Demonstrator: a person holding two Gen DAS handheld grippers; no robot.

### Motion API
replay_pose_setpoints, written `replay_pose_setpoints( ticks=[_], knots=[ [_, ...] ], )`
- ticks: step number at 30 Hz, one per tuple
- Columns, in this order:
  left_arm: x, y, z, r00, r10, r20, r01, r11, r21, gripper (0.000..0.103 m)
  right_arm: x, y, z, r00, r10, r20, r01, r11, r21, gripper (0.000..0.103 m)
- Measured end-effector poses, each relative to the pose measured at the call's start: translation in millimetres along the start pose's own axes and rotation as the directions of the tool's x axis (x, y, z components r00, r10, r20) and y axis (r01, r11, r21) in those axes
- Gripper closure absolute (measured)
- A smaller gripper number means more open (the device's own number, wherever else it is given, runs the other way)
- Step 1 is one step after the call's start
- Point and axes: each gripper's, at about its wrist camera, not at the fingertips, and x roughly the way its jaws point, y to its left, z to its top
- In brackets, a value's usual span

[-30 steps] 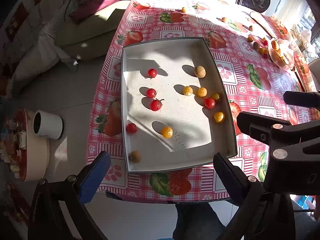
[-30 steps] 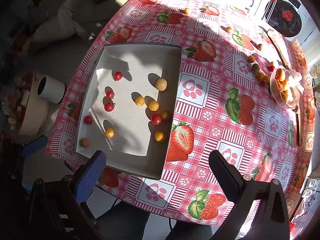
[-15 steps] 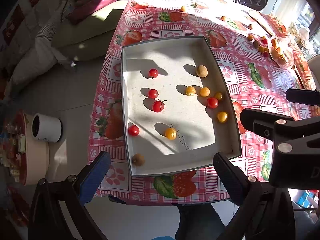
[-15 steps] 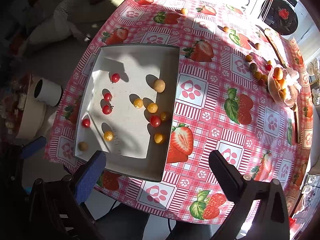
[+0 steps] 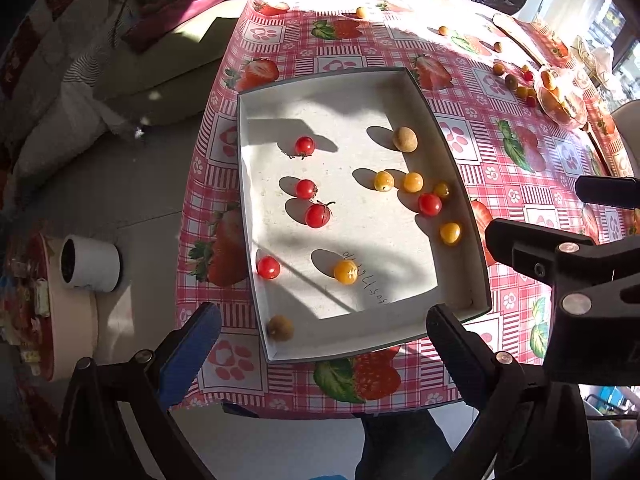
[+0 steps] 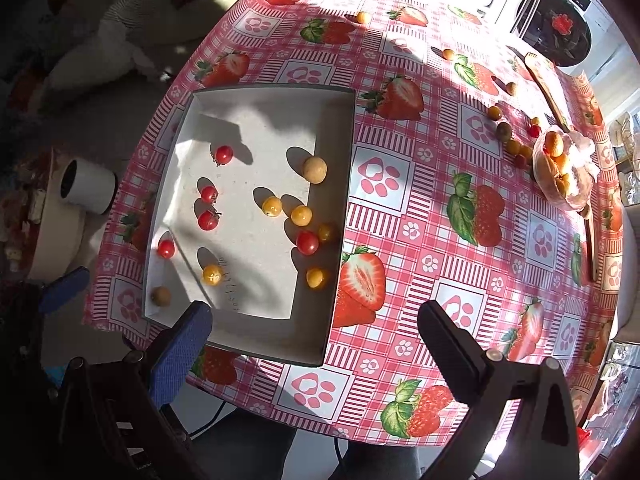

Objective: Organize fruits

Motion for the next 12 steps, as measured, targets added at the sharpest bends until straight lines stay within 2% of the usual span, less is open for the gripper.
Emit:
replay_pose_setpoints(
  ticks=[12],
  knots=[
    [-1.5,-1.4,1.6,0.999,-0.03,0.024,0.03,0.999,0.022,0.0,1.9,-1.5,0.5,1.0,-0.009,0.0,0.009,1.0,0.026,0.0]
  ],
)
